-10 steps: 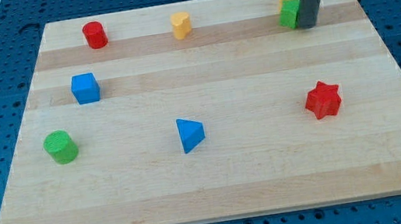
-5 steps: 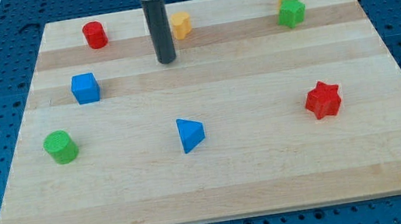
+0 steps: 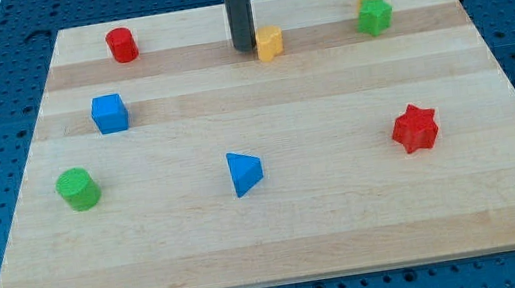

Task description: Push the yellow heart closer to the green star

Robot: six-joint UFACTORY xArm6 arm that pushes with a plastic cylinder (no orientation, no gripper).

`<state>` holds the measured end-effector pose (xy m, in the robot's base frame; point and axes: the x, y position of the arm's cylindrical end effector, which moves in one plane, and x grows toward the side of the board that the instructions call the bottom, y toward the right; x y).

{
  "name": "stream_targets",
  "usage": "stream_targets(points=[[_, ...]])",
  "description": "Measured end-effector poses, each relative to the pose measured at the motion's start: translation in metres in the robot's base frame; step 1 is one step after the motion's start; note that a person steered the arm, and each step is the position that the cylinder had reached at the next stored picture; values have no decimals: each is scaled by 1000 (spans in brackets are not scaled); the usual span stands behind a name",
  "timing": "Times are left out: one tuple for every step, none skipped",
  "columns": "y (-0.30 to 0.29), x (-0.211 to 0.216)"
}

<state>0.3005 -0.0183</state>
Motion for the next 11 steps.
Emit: stream_targets(points=[[5,4],[10,10],[8,31],[10,27],[25,5],[55,3],[78,3],[94,3],[114,3],[131,8],[125,27]])
